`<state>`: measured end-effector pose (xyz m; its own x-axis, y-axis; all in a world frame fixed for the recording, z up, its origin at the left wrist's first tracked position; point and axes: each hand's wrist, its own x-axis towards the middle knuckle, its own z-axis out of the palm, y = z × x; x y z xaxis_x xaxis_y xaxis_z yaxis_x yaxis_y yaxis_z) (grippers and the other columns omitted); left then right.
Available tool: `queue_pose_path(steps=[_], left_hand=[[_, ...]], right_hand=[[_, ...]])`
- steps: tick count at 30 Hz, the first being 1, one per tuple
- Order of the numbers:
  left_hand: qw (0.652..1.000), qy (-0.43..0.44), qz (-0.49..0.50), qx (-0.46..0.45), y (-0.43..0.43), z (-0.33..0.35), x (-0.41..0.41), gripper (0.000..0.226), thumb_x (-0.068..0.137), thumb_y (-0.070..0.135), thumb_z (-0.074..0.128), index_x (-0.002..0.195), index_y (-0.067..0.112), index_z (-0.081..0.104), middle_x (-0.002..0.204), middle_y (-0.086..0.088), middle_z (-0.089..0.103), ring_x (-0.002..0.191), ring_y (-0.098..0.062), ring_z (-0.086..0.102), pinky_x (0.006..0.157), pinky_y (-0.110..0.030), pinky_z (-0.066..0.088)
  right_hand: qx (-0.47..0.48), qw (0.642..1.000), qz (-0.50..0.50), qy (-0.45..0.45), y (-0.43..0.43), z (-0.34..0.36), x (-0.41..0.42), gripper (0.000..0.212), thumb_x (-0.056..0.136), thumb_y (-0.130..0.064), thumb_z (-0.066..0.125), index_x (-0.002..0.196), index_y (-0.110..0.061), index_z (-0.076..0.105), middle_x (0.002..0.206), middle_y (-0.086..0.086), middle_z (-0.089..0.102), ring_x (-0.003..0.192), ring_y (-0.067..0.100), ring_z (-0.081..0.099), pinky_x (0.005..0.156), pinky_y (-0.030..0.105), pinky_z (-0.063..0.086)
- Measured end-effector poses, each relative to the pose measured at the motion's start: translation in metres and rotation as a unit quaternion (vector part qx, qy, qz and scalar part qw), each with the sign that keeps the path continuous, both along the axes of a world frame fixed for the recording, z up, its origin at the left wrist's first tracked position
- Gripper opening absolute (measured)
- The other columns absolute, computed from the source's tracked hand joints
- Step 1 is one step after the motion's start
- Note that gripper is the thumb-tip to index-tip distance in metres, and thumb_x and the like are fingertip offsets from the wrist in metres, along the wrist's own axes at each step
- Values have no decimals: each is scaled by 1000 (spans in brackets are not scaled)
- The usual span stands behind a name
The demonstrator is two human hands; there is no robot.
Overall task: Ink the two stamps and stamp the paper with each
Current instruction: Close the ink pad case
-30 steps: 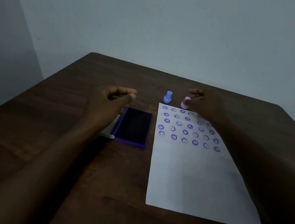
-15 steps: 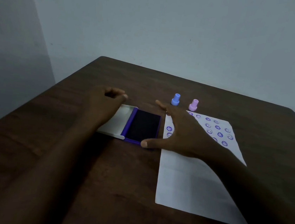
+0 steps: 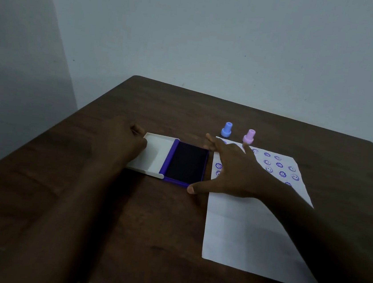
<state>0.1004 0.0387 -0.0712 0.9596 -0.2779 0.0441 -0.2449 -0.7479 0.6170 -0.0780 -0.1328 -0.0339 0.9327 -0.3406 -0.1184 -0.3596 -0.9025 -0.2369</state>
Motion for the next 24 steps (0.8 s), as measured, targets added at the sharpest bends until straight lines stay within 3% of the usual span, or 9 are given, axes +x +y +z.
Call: queue_pose_path(steps=[1, 3, 5, 8, 10, 13, 17, 21, 24], left_hand=[[1000, 18, -6, -9, 0, 2, 0, 17, 89, 22, 63, 75, 15, 58, 77, -5, 57, 68, -17, 48, 60, -29, 37], [997, 45, -22, -56, 2, 10, -2, 11, 91, 27, 63, 95, 17, 65, 96, -6, 60, 85, -18, 50, 74, -32, 38], [989, 65, -28, -133, 5, 23, -10, 20, 91, 31, 65, 109, 22, 65, 106, 2, 57, 96, -16, 50, 80, -32, 39], [941, 134, -55, -304, 6, 39, -26, 27, 89, 25, 67, 116, 19, 66, 114, 1, 64, 93, -12, 59, 71, -25, 47], [926, 146, -96, -335, 3, 45, -39, 28, 87, 22, 69, 115, 21, 67, 111, 2, 67, 92, -8, 63, 65, -21, 49], [930, 141, -127, -314, -12, 39, -54, 28, 80, 35, 75, 107, 27, 70, 104, 8, 68, 97, -10, 65, 75, -28, 55], [958, 136, -120, -222, -35, 22, -59, 82, 55, 67, 81, 126, 33, 60, 119, 10, 63, 100, -10, 62, 87, -35, 55], [986, 54, -129, -90, -55, 12, -58, 103, 51, 68, 82, 139, 28, 46, 133, 2, 57, 113, -16, 58, 95, -32, 47], [990, -33, -135, 9, -59, 7, -60, 106, 44, 80, 72, 133, 29, 49, 131, 1, 59, 118, -20, 58, 98, -43, 49]], right_hand=[[0, 1000, -1, 8, -1, 0, 1, 129, 57, -80, 69, 157, -30, 5, 165, -1, 21, 153, 23, 12, 124, 50, -3], [-5, 1000, 0, 13, -2, 2, 1, 129, 58, -79, 69, 157, -28, 5, 165, -3, 19, 153, 22, 11, 123, 52, -6], [-11, 1000, 1, 13, -2, 3, 2, 128, 58, -79, 69, 157, -27, 6, 165, -3, 19, 153, 21, 11, 123, 53, -5], [-10, 1000, 1, 16, -3, 4, 2, 130, 57, -80, 68, 157, -27, 5, 165, -4, 19, 153, 21, 11, 123, 53, -4], [-4, 1000, 2, 8, -2, 4, 0, 127, 58, -78, 70, 157, -28, 7, 165, -5, 18, 153, 20, 10, 123, 52, -5], [9, 1000, 1, -25, -2, 2, -3, 128, 58, -77, 72, 157, -28, 7, 161, -6, 28, 153, 18, 10, 122, 50, -10], [26, 998, -15, -56, -3, -4, -6, 139, 56, -76, 74, 157, -23, -4, 160, -2, 33, 153, 19, 3, 120, 48, -15], [50, 996, -16, -77, -8, -12, -8, 148, 54, -75, 75, 155, -21, -18, 156, 0, 41, 149, 10, -2, 120, 51, -16], [79, 992, -3, -94, -13, -19, -8, 157, 49, -77, 77, 150, -21, -30, 143, -7, 57, 150, 6, 9, 120, 52, -17]])
